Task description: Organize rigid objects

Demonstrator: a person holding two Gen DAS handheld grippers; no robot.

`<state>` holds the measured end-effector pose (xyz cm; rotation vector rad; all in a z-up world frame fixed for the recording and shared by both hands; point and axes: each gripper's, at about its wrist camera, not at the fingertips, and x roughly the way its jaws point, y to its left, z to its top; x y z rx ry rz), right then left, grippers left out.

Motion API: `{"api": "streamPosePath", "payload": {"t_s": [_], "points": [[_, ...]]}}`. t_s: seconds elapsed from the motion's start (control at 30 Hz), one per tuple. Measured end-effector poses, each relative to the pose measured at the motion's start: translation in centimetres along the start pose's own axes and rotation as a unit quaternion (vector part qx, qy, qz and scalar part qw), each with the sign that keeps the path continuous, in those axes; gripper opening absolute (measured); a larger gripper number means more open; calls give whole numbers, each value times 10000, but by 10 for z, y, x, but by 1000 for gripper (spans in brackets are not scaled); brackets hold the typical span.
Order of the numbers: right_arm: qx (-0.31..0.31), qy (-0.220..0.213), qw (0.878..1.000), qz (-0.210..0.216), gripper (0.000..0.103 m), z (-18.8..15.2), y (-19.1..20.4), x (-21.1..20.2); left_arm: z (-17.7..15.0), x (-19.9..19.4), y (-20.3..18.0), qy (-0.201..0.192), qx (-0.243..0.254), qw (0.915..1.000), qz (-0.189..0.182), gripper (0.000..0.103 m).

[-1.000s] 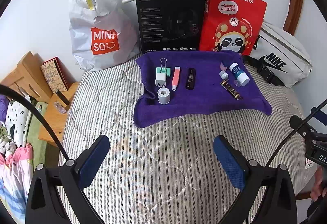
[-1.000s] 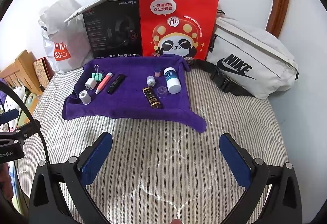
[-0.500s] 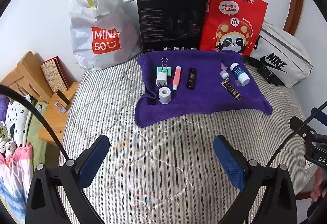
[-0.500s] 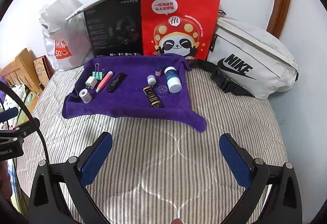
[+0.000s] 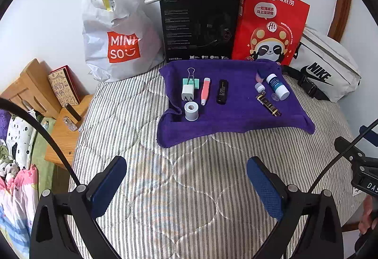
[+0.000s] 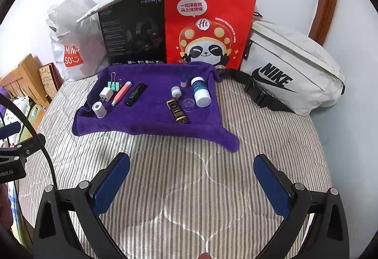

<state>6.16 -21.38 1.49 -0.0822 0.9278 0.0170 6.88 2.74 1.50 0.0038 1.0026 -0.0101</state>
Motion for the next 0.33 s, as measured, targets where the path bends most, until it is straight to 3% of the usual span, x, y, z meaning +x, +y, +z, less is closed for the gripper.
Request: {"api": "streamPosePath", "payload": {"t_s": [0.33], "points": [[-32, 0, 10000, 0, 103, 1, 0, 0, 2, -3, 3, -88, 17, 9999, 52, 103]]}}
